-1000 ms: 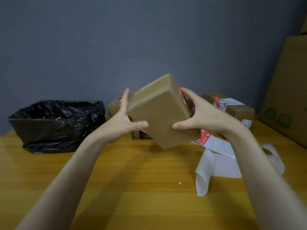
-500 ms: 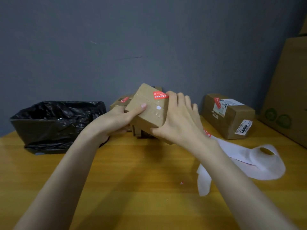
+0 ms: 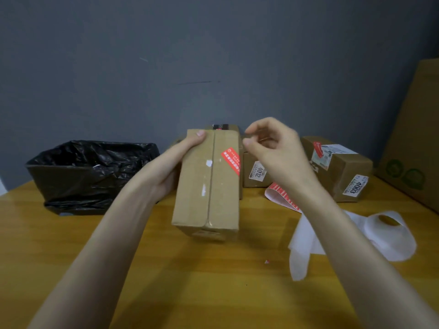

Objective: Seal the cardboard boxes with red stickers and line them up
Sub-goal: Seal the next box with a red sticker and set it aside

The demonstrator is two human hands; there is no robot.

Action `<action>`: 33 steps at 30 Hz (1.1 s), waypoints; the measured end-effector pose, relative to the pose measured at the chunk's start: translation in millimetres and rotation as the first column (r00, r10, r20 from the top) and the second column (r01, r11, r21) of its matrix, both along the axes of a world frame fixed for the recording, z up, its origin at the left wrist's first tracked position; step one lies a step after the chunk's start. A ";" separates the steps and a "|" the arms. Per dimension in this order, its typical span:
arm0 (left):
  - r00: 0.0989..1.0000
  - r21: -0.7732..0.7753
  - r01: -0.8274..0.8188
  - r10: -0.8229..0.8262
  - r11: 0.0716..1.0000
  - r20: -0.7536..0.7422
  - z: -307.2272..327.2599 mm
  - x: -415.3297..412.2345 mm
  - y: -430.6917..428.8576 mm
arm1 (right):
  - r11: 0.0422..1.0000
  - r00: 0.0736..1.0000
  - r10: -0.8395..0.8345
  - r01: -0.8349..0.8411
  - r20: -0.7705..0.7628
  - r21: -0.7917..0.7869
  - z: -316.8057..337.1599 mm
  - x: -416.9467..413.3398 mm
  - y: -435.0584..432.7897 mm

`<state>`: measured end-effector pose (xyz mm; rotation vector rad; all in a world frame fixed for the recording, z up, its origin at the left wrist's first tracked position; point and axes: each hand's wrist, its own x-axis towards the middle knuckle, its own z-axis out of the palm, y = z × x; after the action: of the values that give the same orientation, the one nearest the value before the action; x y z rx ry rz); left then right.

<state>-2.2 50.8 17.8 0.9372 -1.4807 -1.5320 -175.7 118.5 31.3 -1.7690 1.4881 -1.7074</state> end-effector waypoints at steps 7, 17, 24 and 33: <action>0.999 -0.012 -0.002 0.001 1.000 -0.036 -5.3 -11.5 2.3 | 1.000 0.978 -0.005 0.000 -0.209 -0.022 -1.1 -5.0 -1.1; 0.994 -0.089 -0.108 0.108 0.990 -0.004 -8.9 -14.5 -2.7 | 0.992 0.975 -0.063 0.039 -0.214 -0.118 -13.8 -7.3 -11.0; 0.988 -0.096 -0.154 0.156 0.983 0.010 -9.4 -14.8 -5.1 | 0.990 0.971 -0.071 0.041 -0.229 -0.132 -21.1 -5.7 -19.0; 0.988 -0.107 -0.144 0.149 0.984 0.043 -7.4 -11.9 -4.5 | 0.996 0.906 -0.003 -0.032 -0.423 -0.077 -23.2 -8.3 -17.5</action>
<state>-14.1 46.3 10.4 1.0068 -1.4775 -1.3216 -184.0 101.0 8.1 -2.3017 1.5744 -1.4546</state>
